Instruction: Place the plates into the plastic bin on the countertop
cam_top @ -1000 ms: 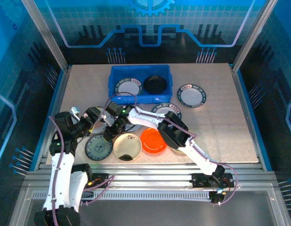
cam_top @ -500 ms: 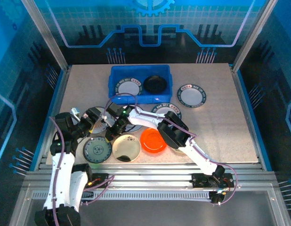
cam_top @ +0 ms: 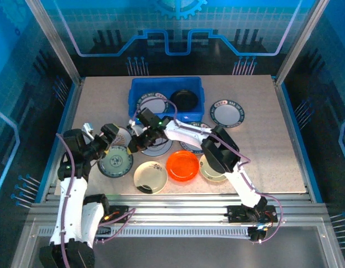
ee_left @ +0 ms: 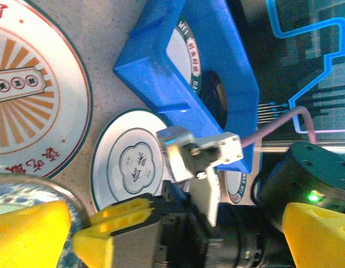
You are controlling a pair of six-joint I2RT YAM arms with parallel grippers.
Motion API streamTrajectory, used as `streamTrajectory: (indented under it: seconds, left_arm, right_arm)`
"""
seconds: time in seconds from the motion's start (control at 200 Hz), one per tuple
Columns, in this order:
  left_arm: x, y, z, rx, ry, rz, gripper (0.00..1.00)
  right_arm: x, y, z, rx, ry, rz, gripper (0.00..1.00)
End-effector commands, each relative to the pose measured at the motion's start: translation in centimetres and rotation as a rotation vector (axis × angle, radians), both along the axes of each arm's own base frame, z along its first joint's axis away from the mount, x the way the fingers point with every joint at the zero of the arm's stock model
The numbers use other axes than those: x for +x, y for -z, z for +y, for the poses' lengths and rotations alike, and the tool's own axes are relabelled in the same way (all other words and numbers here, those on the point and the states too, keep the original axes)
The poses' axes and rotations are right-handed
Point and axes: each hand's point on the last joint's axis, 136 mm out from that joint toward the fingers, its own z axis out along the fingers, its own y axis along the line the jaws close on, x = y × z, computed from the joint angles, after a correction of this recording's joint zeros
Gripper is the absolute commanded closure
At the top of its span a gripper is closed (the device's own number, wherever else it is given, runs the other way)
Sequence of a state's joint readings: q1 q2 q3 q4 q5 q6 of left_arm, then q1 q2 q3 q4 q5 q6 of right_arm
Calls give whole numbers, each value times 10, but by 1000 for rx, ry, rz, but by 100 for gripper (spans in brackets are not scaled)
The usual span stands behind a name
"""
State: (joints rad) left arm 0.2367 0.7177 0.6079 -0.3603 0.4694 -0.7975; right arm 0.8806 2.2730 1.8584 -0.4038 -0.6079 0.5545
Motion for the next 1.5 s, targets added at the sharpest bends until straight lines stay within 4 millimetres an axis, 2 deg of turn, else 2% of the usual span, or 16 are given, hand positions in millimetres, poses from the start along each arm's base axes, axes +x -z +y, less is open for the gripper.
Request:
streamTrajectory:
  seconds: [0.0,0.11,0.215,0.435,0.565,0.705,0.765,0.886,0.971,1.046,1.086,1.271,1.316,1.421,1.496]
  left_arm:
    - [3,-26,-1,49,40,-70,2]
    - [1,-40,-2,104,74,-103,2]
    - [2,-49,-7,164,136,-115,2]
    - [8,-49,-19,240,206,-98,4]
    - [18,-43,-30,243,242,-89,9]
    - [32,-34,-50,252,289,-78,22]
    - [38,-33,-58,262,305,-77,30]
    - [49,-31,-67,265,321,-61,54]
    - [55,-32,-68,264,317,-55,76]
    - [58,-32,-69,265,317,-54,89]
    - [60,-33,-69,269,309,-52,100]
    - [64,-35,-65,274,277,-54,100]
    - [66,-38,-65,269,268,-66,100]
    - [75,-44,-64,268,251,-81,100]
    - [83,-48,-65,269,250,-83,100]
  right_arm:
    - [9,-39,-7,74,40,-12,100]
    - [26,-58,-30,78,124,-26,100]
    - [46,-78,-60,98,223,-34,100]
    - [71,-106,-122,72,370,-85,100]
    - [75,-119,-143,85,407,-102,100]
    - [70,-130,-149,97,396,-112,100]
    - [67,-132,-151,101,395,-112,100]
    - [63,-133,-157,96,407,-118,100]
    - [61,-133,-160,99,413,-118,100]
    - [61,-134,-163,99,421,-120,100]
    - [61,-134,-164,102,424,-121,100]
    - [65,-138,-170,115,442,-114,100]
    - [68,-139,-174,117,453,-111,94]
    - [76,-141,-188,105,494,-114,58]
    - [82,-143,-203,84,538,-128,48]
